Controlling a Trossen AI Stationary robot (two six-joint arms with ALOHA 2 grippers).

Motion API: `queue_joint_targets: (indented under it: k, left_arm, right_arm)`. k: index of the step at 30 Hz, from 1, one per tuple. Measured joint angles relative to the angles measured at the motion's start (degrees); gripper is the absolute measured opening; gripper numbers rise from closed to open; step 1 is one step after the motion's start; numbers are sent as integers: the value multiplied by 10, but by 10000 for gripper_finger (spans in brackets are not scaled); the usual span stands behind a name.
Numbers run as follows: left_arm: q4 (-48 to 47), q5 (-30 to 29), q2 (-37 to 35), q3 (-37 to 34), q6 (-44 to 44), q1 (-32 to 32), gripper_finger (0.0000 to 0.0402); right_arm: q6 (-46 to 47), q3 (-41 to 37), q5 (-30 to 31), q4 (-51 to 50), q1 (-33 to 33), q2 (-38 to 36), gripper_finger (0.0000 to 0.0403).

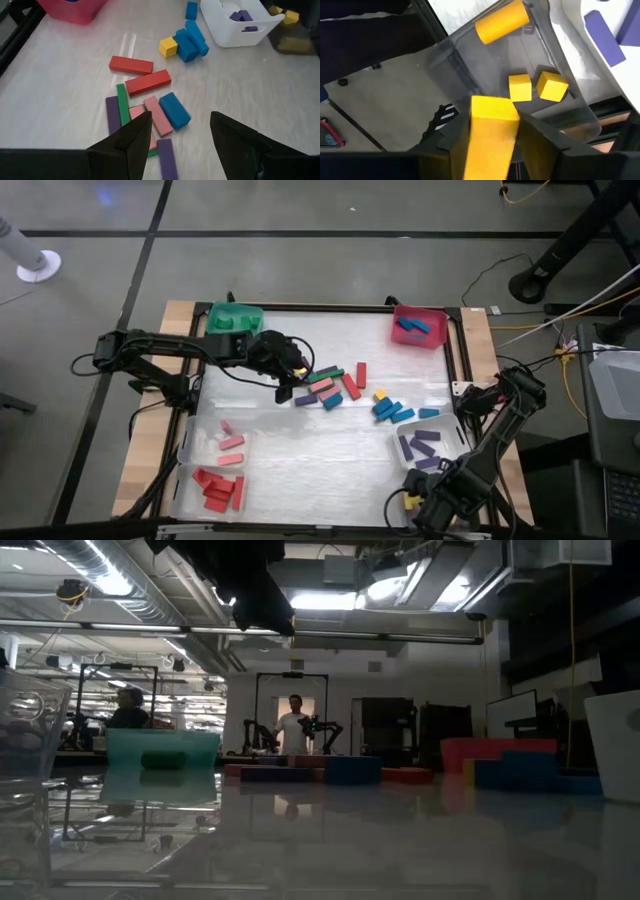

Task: Sort blocks
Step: Put the yellow block into the black bin, then put the blue block into the pink bin

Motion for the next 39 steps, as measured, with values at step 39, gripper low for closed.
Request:
queue_joint_targets:
  k: [39]
  left_arm:
    - [232,-167,321,0,-141,-95,190]
  right_arm:
    - [2,1,130,-13,0,0,257]
